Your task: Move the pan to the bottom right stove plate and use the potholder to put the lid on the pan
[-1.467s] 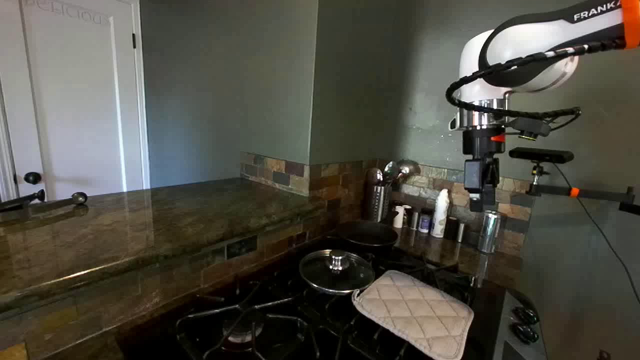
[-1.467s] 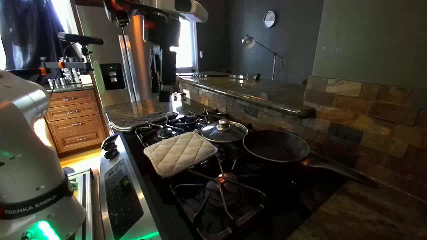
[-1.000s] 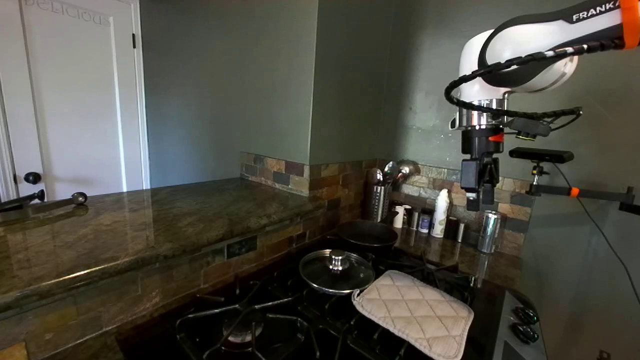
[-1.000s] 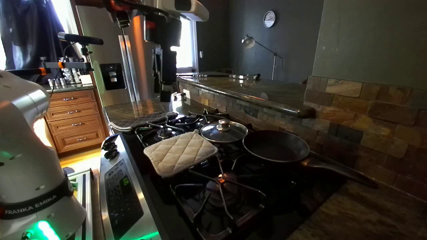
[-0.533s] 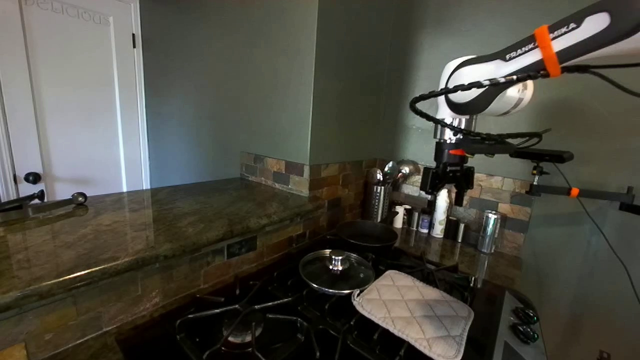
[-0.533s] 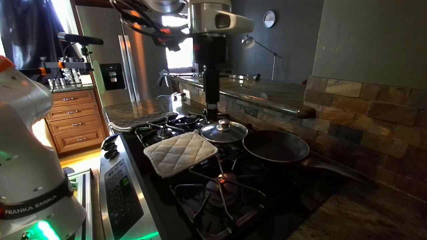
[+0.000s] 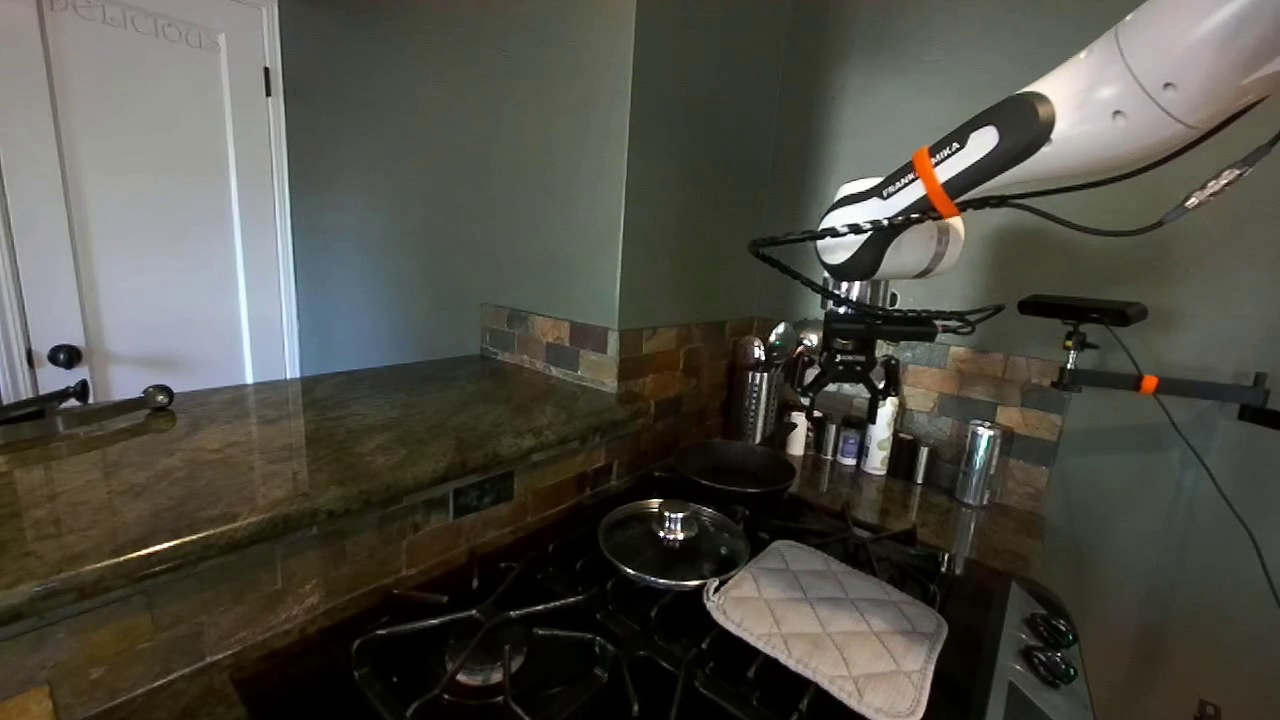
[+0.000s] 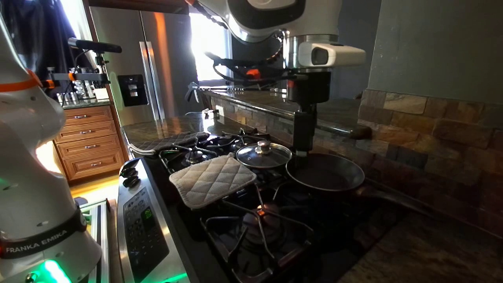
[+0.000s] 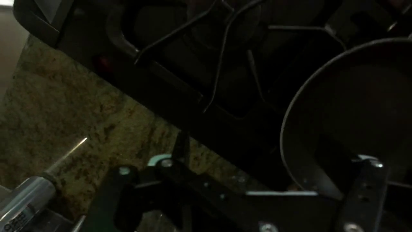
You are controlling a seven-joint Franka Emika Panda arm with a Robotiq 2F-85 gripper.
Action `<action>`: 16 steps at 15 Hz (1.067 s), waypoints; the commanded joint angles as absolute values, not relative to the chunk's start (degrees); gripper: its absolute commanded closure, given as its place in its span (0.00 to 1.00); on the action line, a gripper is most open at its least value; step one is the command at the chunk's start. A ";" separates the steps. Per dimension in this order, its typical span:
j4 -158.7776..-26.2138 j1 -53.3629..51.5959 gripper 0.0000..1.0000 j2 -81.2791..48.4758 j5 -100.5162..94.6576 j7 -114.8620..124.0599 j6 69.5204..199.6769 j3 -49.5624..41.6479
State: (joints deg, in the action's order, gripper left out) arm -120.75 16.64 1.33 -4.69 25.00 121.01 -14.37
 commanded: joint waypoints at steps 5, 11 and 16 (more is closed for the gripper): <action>-104.80 16.47 0.00 -14.55 0.96 43.21 121.18 -17.16; -98.01 16.67 0.00 -21.79 3.92 47.40 123.48 -17.35; -97.69 16.33 0.00 -22.10 2.86 46.50 122.39 -17.60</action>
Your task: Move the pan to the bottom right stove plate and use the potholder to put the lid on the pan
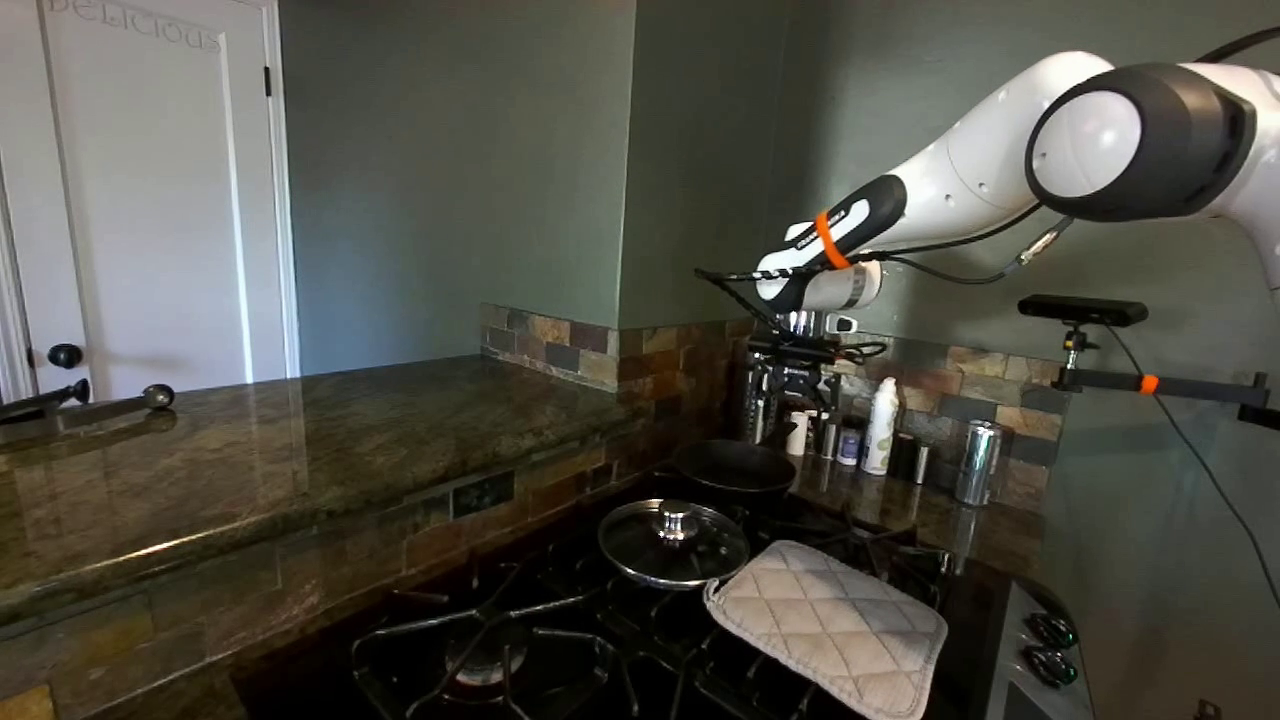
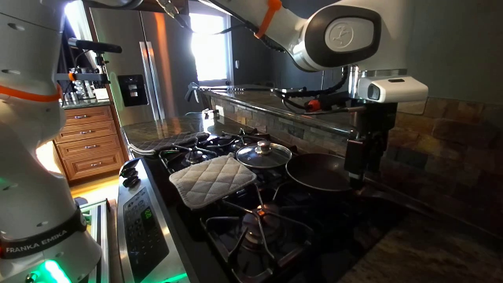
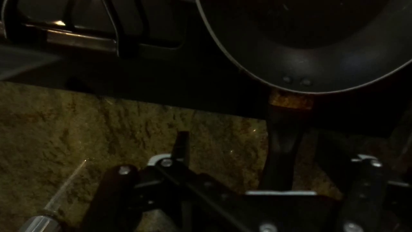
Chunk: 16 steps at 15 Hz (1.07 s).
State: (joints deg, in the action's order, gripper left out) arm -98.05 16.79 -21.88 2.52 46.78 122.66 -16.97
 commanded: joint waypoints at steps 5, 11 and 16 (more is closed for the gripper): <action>-98.88 14.72 0.00 -22.68 0.57 48.21 124.42 -17.83; -97.23 14.92 0.00 -25.41 2.07 45.93 125.16 -17.14; -96.17 15.29 0.00 -27.12 2.69 43.32 124.32 -16.88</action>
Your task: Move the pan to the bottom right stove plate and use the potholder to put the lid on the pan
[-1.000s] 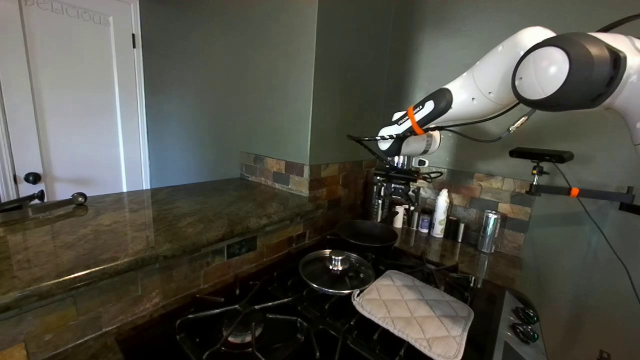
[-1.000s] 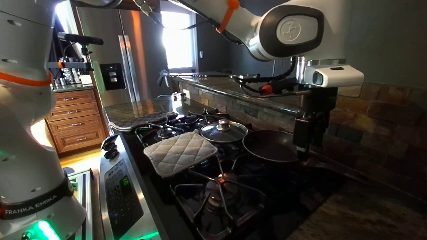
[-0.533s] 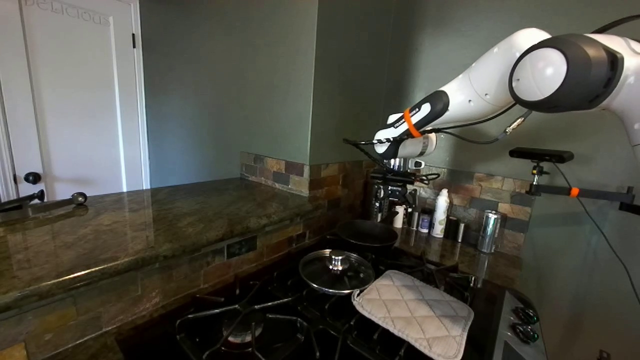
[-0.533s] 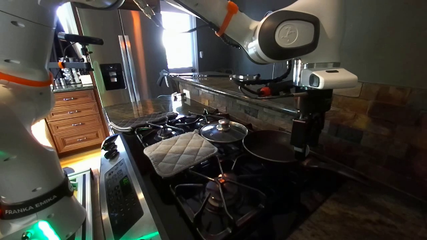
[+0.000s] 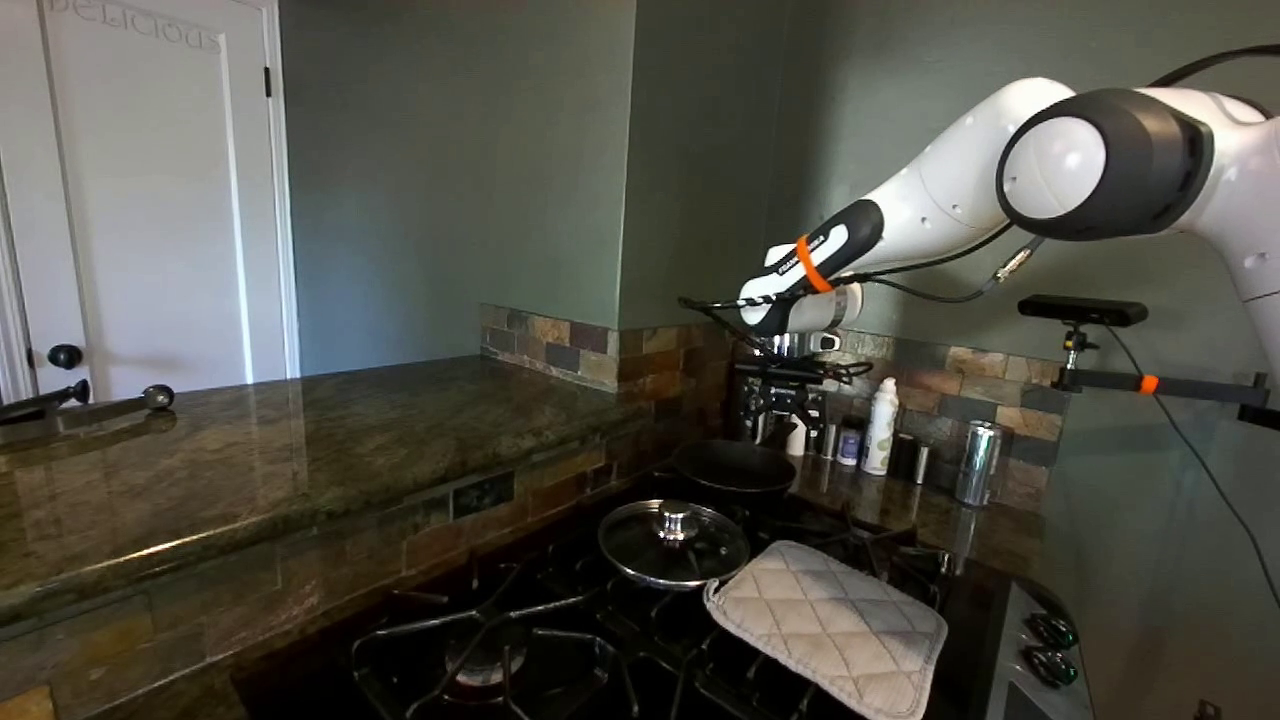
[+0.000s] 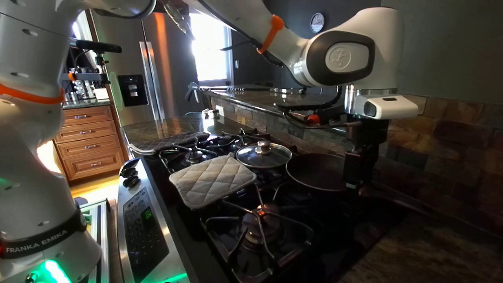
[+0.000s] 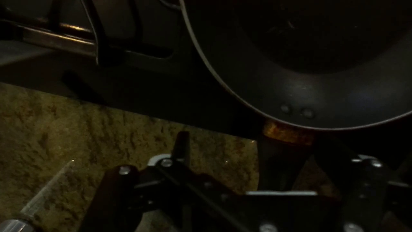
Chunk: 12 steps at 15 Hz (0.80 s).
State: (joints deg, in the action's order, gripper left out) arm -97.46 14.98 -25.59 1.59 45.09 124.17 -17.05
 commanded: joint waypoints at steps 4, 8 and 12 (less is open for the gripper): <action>-95.72 15.28 0.00 -28.11 2.98 42.97 124.97 -16.94; -95.26 15.68 0.00 -28.00 3.79 42.65 125.38 -16.93; -94.58 15.82 0.00 -28.43 4.67 43.57 125.87 -16.93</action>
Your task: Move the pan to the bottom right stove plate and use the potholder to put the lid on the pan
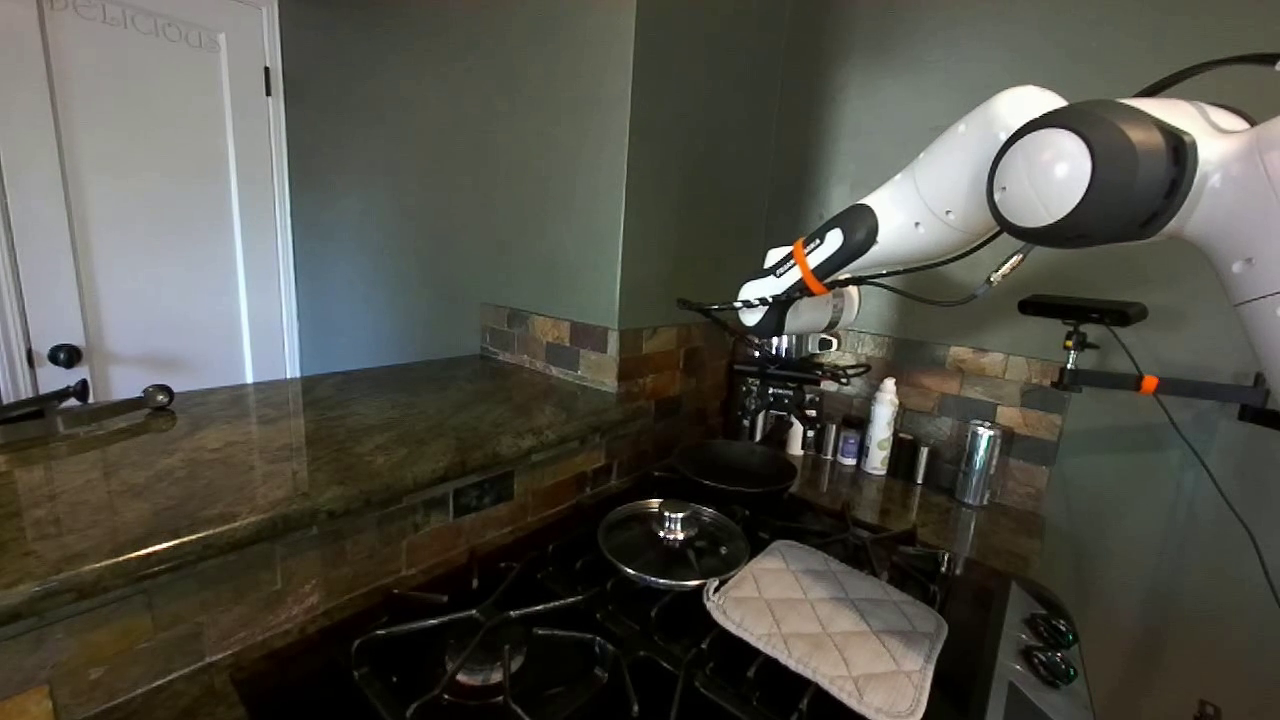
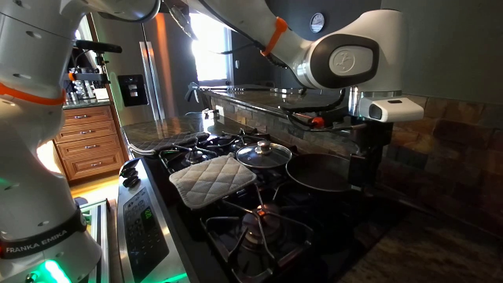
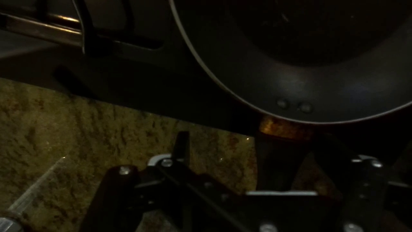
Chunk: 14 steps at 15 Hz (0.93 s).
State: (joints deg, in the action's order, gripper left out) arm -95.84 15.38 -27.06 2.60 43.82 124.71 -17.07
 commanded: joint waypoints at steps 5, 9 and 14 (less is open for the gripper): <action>-92.02 16.01 0.00 -31.04 6.88 44.55 125.50 -16.59; -89.64 16.12 0.00 -33.12 7.72 45.13 125.46 -16.64; -87.70 16.09 0.32 -34.45 7.89 45.24 124.58 -16.55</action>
State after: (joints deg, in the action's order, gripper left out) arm -89.74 15.60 -32.78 6.34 44.65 124.74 -16.98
